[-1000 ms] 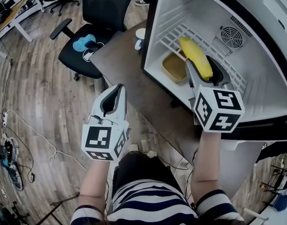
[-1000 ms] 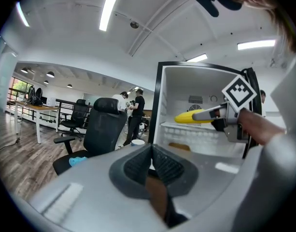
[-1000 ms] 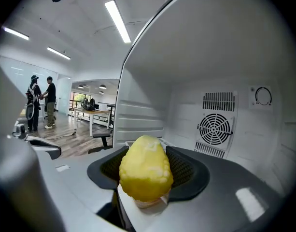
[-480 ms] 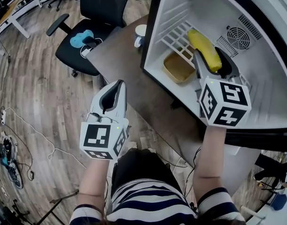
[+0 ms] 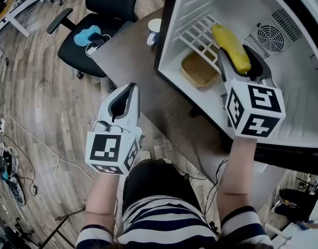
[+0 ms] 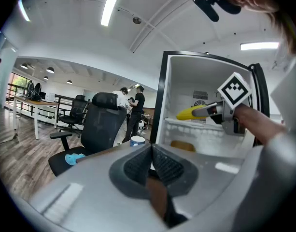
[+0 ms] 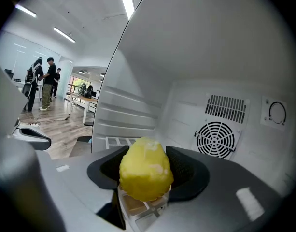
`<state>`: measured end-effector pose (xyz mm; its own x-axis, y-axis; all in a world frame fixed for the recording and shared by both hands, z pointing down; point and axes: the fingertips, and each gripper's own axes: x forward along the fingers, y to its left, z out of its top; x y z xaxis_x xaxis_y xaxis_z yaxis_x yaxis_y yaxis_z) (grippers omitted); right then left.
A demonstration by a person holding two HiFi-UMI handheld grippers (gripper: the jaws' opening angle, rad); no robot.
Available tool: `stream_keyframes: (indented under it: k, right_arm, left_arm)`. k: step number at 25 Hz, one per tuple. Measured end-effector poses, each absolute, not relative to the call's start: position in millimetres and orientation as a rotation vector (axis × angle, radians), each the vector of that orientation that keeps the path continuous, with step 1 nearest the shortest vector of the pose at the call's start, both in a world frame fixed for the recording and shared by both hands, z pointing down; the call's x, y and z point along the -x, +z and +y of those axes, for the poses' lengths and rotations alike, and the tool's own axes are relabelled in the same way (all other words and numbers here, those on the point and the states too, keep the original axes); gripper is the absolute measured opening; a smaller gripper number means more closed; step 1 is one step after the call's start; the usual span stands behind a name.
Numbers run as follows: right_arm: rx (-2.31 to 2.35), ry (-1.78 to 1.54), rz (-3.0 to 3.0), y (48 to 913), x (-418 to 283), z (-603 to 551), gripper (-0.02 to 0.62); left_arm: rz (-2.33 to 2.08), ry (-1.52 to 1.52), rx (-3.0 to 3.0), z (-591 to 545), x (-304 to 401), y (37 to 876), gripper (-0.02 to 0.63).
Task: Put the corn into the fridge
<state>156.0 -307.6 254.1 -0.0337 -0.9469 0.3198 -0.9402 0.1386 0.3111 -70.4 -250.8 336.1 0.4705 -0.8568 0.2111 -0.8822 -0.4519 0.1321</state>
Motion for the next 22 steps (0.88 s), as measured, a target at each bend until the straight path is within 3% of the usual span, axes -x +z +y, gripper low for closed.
stream_keyframes:
  k: [22]
  right_arm:
    - [-1.689, 0.000, -1.832, 278.2, -162.1, -309.3, 0.252]
  left_arm:
    - [-1.466, 0.184, -2.510, -252.4, 65.8, 344.6, 0.000]
